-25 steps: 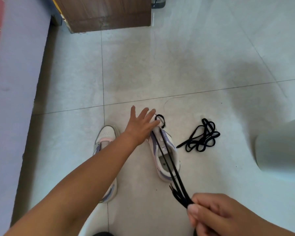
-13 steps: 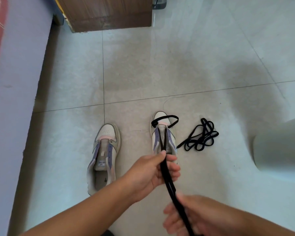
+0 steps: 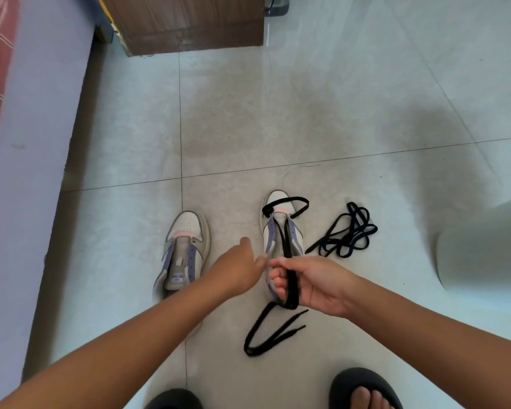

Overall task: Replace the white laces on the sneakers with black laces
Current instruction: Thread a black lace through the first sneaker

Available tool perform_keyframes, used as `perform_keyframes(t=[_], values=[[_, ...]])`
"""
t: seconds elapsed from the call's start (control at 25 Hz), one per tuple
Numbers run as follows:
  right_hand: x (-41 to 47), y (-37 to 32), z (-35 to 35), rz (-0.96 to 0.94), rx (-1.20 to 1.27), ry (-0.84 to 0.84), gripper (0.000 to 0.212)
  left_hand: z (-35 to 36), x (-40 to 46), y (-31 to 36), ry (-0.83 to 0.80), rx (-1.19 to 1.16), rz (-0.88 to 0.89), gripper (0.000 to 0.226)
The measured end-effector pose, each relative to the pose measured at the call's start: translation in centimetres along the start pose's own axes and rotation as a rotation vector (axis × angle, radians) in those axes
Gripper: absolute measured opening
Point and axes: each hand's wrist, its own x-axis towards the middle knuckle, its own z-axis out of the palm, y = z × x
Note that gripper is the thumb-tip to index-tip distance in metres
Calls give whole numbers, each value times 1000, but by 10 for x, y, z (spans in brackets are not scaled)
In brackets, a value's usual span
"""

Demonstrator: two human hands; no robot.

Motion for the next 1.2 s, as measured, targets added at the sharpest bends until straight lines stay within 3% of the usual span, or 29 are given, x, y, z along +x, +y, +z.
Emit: perform_keyframes(t=[0.12,0.16,0.24,0.28,0.32,0.36,0.4,0.44,0.56,0.64,0.84,1.04,1.12,1.2], values=[[-16,-10,6,-122,-35,-32,20,24,33,4,-89,123,41,41],[-22,-19,9,-173,-24,-48,21,27,35,5,-2,109,117,44],[-30,-42,15,-257,28,-88,22,16,28,15,238,-162,275,48],[-32,-55,18,-281,66,-93,22,5,18,24,241,-452,320,47],[-31,-67,21,-291,109,-91,22,-7,3,32,112,-771,338,52],[-27,-79,23,-293,146,-86,22,-16,-9,38,-127,-1033,338,63],[-21,-91,24,-294,174,-73,22,-23,-22,42,-318,-1181,326,73],[-13,-102,24,-299,196,-55,23,-24,-32,40,-414,-1222,330,72],[18,-131,20,-330,247,57,23,-26,-56,32,-417,-1178,299,36],[33,-141,17,-349,262,152,22,-28,-70,21,-481,-1200,221,24],[53,-151,3,-364,293,250,30,-26,-93,-3,-600,-1226,39,15],[66,-154,-11,-398,344,277,28,-31,-106,-8,-649,-1216,-40,22],[66,-153,-11,-393,316,264,30,-40,-110,-1,-618,-1229,-55,22],[55,-140,-4,-273,171,224,40,-51,-110,11,-518,-1297,-59,20]])
